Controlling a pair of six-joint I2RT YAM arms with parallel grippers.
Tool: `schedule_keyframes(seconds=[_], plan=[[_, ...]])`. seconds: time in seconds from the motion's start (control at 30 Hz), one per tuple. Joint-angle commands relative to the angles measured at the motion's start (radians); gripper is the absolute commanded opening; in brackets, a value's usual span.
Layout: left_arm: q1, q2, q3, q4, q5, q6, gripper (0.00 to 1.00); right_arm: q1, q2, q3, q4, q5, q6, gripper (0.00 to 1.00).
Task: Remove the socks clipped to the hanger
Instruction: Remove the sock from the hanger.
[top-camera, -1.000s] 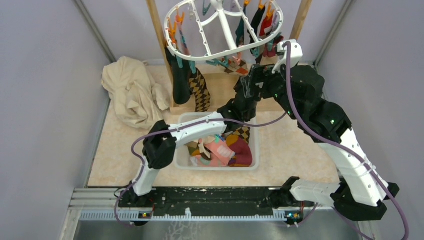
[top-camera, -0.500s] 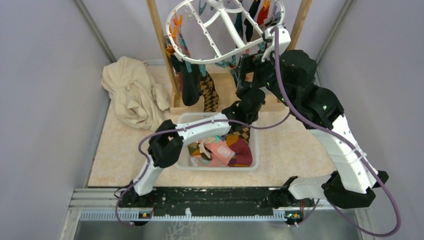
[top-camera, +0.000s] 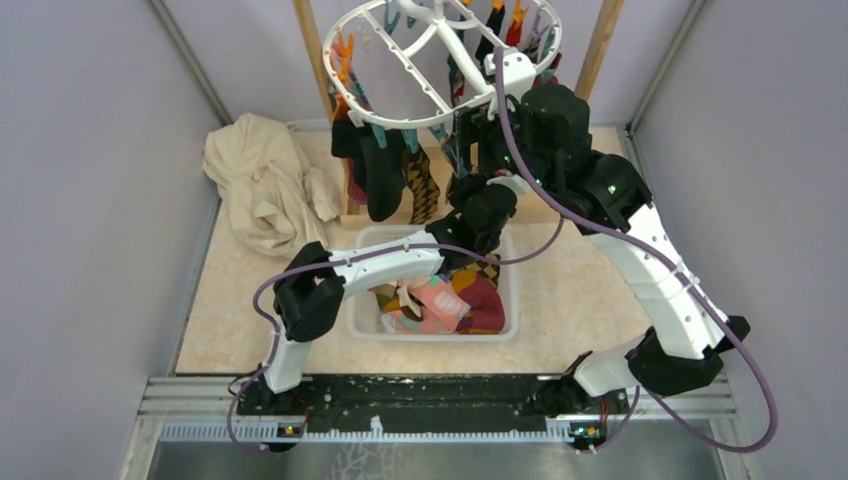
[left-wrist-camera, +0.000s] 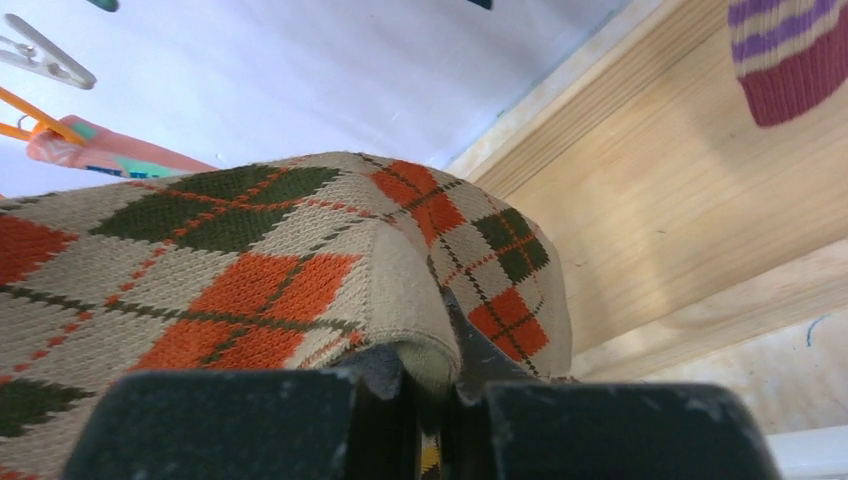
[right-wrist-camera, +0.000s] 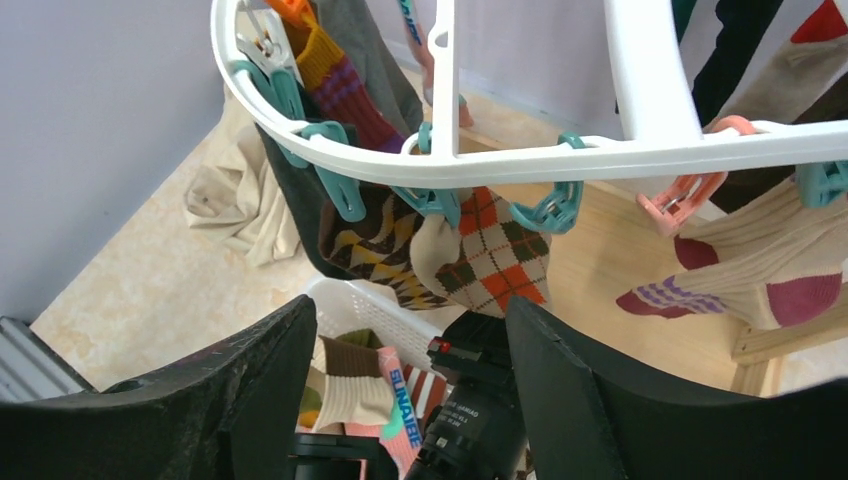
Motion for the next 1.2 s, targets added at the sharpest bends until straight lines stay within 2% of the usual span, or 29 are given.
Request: schedule_keyframes(seconds=[0.0,0.2,0.4,1.0,1.1,1.17], plan=[[-0.003,-0.061,-0.02,0.008,-0.049,0.006,0.08,-0.007,-0.002,0.012,0.046,-0.031,-0.025,0.69],[-0.01,-0.068,-0.027,0.059,-0.065,0.06,0.08,-0.007,-0.032,-0.075,0.117,0.0,-0.037,0.68],[-0.02,-0.062,-0.027,0.106,-0.076,0.111,0.08,-0.007,-0.042,-0.123,0.154,0.022,-0.04,0.73],[-0.02,-0.059,-0.038,0.113,-0.075,0.104,0.11,-0.007,-0.08,-0.161,0.145,0.008,-0.007,0.75],[-0.02,-0.063,-0.04,0.111,-0.072,0.1,0.31,-0.007,-0.089,-0.174,0.147,0.008,0.0,0.75],[-0.021,-0.066,-0.041,0.11,-0.071,0.096,0.4,-0.007,-0.089,-0.179,0.143,0.01,0.002,0.76]])
